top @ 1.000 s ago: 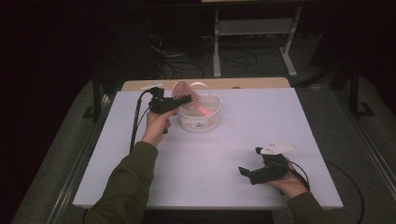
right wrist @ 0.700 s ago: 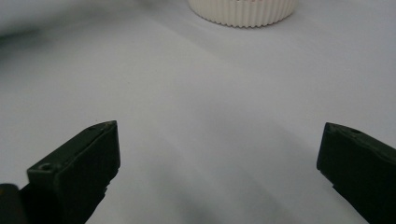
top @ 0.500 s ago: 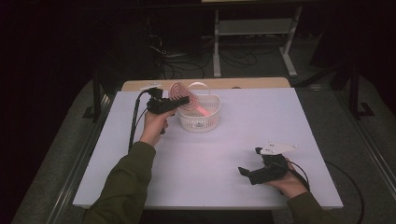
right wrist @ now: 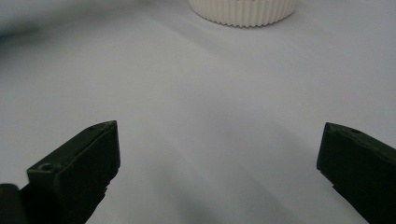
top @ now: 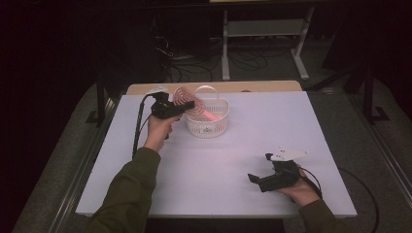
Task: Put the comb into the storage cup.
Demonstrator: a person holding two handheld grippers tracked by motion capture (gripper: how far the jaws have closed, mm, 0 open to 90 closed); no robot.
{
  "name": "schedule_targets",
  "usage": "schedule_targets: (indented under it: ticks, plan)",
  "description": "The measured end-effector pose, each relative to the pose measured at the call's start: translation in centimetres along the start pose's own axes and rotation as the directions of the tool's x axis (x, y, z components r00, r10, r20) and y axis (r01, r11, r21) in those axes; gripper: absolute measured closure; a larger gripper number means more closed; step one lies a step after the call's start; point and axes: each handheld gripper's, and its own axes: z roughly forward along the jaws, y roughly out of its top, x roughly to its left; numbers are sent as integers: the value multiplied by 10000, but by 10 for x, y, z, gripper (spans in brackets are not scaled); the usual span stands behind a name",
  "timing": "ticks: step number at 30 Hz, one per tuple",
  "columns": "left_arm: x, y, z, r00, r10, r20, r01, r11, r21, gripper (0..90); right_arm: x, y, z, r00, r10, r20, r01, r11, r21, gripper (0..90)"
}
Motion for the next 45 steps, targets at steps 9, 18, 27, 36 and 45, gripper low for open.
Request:
schedule_targets:
  ticks: [9,18,27,36,45]
  plan:
    - [-1,-2,-3,9978,447,-483,-444,9990,71,449,-1,0,1,10000,-40,-13,40,10000,-6,0]
    - [-1,-2,-10,9947,825,-619,-827,9966,-13,370,-2,1,2,10000,-32,-64,32,10000,-8,0]
    - [0,-4,-19,9918,1056,-719,-1053,9944,79,231,-1,2,5,9998,-154,-108,154,9999,49,0]
    - [3,-8,-30,9903,1268,-566,-1249,9915,360,136,-2,2,5,9998,-178,-94,179,9998,31,0]
    - [0,-13,-41,9812,1875,-454,-1827,9788,926,76,-1,1,2,9997,-223,-36,223,9997,43,0]
